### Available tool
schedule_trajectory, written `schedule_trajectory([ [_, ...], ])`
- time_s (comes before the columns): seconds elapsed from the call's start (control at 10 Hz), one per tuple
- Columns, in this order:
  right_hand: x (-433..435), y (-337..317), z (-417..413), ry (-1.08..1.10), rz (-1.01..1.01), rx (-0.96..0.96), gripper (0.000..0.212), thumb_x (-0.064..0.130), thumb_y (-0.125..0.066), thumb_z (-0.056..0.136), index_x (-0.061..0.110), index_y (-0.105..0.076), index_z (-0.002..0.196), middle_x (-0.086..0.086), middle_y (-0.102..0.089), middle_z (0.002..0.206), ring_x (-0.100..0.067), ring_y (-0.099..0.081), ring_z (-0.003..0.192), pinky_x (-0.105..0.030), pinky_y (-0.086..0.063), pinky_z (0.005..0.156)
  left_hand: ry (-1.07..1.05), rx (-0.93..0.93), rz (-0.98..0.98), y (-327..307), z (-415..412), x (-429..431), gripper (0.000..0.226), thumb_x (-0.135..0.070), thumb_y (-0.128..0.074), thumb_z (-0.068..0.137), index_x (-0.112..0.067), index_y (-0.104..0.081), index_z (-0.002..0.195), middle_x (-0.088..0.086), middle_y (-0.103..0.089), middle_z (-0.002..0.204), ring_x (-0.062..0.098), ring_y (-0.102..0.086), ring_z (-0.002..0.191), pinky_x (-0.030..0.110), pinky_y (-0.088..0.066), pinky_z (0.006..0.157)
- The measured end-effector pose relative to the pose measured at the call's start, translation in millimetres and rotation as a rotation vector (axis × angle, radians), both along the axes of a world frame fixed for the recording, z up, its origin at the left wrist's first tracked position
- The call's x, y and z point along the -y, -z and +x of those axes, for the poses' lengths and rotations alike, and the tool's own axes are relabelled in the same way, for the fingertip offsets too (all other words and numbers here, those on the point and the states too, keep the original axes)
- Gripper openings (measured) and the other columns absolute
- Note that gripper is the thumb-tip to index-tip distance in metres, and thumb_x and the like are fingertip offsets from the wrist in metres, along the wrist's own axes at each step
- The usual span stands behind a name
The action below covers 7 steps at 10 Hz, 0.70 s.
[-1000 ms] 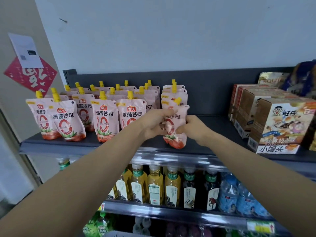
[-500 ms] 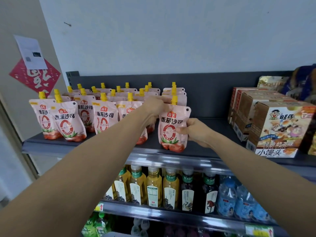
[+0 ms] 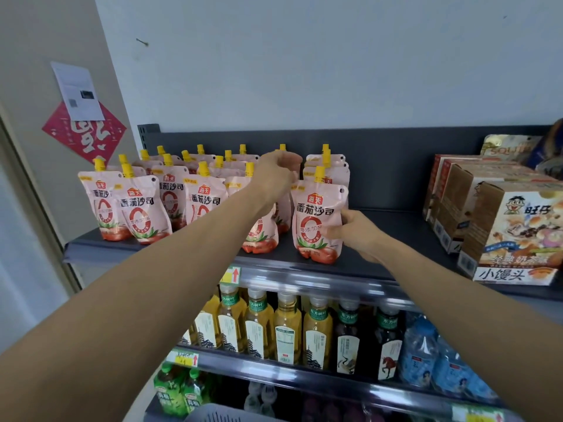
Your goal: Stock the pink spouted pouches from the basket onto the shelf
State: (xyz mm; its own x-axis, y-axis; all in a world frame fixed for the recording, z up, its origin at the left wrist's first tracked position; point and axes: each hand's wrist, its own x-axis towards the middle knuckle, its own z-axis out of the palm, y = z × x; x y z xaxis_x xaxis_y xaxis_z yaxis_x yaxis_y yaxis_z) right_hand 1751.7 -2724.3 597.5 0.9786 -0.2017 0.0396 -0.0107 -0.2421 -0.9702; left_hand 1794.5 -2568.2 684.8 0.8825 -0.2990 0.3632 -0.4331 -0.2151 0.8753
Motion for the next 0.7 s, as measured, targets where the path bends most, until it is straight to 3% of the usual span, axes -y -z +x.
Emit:
schedule_trajectory([
  [0.1,-1,1,2,0.031,-0.011,-0.012,0.032,-0.003,-0.063,0.083,0.011,-0.061,0.112,-0.004,-0.065,0.115,-0.023,-0.059,0.111,-0.038,-0.05,0.093,0.009,0.036,0.013,0,-3,-8,0.041,0.013,-0.046,0.086,-0.008,-0.059,0.118,0.006,-0.061,0.122,0.017,-0.055,0.114,0.016,-0.044,0.079],
  [0.2,-3,-1,2,0.061,-0.002,-0.005,0.04,-0.003,-0.066,0.081,0.011,-0.058,0.119,-0.005,-0.065,0.121,-0.024,-0.06,0.112,-0.041,-0.05,0.095,0.031,0.077,0.012,0,-4,-19,0.04,0.013,-0.045,0.085,-0.008,-0.06,0.116,0.005,-0.062,0.115,0.015,-0.056,0.108,0.009,-0.042,0.065],
  [0.4,-10,-10,-3,0.167,0.025,0.054,0.047,0.0,-0.069,0.079,0.01,-0.055,0.122,-0.007,-0.064,0.12,-0.022,-0.063,0.104,-0.03,-0.052,0.079,0.073,0.147,0.057,6,-7,-42,0.042,0.013,-0.045,0.085,-0.008,-0.059,0.119,0.006,-0.062,0.12,0.012,-0.055,0.109,0.016,-0.042,0.083],
  [0.5,-12,-12,-5,0.206,0.023,0.074,0.052,0.003,-0.072,0.077,0.01,-0.051,0.125,-0.007,-0.062,0.123,-0.023,-0.061,0.11,-0.032,-0.052,0.083,0.114,0.153,0.091,12,-7,-53,0.041,0.012,-0.044,0.087,-0.007,-0.058,0.12,0.006,-0.061,0.121,0.012,-0.055,0.11,0.018,-0.041,0.088],
  [0.6,-20,-15,-16,0.216,0.026,0.097,0.062,0.003,-0.073,0.076,0.009,-0.045,0.131,-0.007,-0.059,0.125,-0.02,-0.06,0.107,-0.024,-0.05,0.072,0.153,0.156,0.111,16,-9,-64,0.04,0.012,-0.044,0.087,-0.007,-0.059,0.118,0.006,-0.062,0.12,0.011,-0.055,0.107,0.019,-0.041,0.091],
  [0.7,-27,-19,-22,0.312,0.008,0.177,0.068,0.004,-0.073,0.077,0.008,-0.039,0.136,-0.007,-0.056,0.127,-0.018,-0.058,0.108,-0.02,-0.047,0.07,0.151,0.157,0.103,18,-8,-73,0.039,0.012,-0.043,0.087,-0.006,-0.059,0.118,0.007,-0.062,0.119,0.009,-0.054,0.103,0.019,-0.042,0.091],
])
